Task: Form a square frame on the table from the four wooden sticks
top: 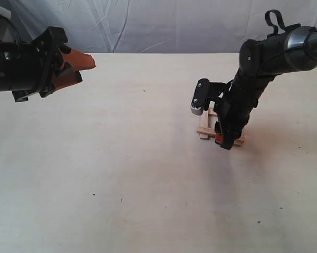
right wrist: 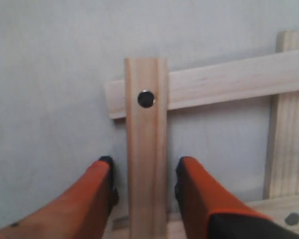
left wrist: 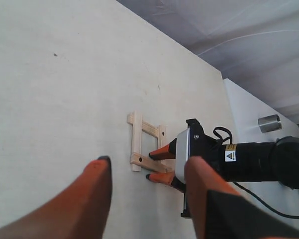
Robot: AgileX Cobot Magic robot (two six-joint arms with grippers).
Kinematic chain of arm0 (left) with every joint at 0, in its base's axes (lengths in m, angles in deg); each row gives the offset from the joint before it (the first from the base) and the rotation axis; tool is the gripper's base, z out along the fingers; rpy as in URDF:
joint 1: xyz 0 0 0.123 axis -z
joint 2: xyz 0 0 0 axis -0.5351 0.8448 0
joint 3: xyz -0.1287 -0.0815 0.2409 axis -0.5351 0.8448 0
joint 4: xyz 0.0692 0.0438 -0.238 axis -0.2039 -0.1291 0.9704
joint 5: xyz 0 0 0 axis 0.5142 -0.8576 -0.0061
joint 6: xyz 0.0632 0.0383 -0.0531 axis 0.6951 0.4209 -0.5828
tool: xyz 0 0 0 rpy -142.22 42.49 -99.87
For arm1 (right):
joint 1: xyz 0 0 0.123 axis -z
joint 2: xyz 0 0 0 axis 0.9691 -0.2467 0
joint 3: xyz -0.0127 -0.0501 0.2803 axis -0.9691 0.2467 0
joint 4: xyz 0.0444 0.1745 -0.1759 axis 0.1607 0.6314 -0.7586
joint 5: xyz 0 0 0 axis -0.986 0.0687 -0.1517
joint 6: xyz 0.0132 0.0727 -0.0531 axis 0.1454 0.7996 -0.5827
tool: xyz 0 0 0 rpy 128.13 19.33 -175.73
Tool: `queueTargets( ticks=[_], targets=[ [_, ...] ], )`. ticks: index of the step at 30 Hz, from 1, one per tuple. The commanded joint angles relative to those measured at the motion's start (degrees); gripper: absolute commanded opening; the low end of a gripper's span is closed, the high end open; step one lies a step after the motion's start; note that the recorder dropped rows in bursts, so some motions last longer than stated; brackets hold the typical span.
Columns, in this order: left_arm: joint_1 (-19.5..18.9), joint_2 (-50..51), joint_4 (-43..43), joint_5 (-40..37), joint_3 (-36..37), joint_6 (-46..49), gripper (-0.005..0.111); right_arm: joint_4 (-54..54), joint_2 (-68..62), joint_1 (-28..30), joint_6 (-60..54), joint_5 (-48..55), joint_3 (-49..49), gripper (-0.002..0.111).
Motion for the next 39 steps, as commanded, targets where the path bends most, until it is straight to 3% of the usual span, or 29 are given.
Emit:
queueTargets(
  ticks=[1, 5, 7, 10, 14, 17, 21, 28, 32, 39],
  targets=[
    [0.1, -0.3, 1.1, -0.3, -0.3, 0.4, 0.046, 0.4, 3.2, 0.3, 1.8, -0.2, 0.2, 0.051],
    [0.1, -0.3, 1.1, -0.5, -0.3, 0.4, 0.046, 0.7, 9.7, 0.3, 12.9, 3.3, 0.2, 0.047],
    [0.1, -0.3, 0.2, -0.5, -0.3, 0.6, 0.044, 0.9, 13.2, 0.4, 18.2, 7.1, 0.2, 0.034],
    [0.1, -0.3, -4.2, -0.6, -0.3, 3.6, 0.031, 0.9, 17.3, 0.4, 26.3, 14.5, 0.2, 0.001],
    [0.0, -0.9, -20.1, -0.4, -0.3, 2.1, 0.0, -0.2, 23.1, 0.7, 37.1, 18.8, 2.4, 0.001],
    [0.0, -4.3, -35.3, 0.3, -0.3, -9.5, 0.0, -2.8, 31.6, 1.3, 44.2, 15.9, 8.0, 0.001],
    [0.0, -15.2, -47.7, 6.0, 2.8, -18.3, 0.0, -3.2, 46.3, 1.4, 47.4, 8.3, 18.3, 0.001],
    [0.0, -39.1, -49.2, 16.5, 12.3, -14.1, 0.0, -1.0, 72.3, 1.3, 48.3, -12.5, 36.7, 0.001],
    [0.0, -49.5, -51.2, 18.2, 16.9, -11.6, 0.0, -1.4, 82.5, 1.3, 48.0, -23.8, 46.4, 0.001],
    [0.0, -57.2, -51.2, 15.4, 17.6, -11.6, 0.0, -1.0, 92.7, 1.3, 48.0, -17.0, 50.7, 0.001]
  ],
)
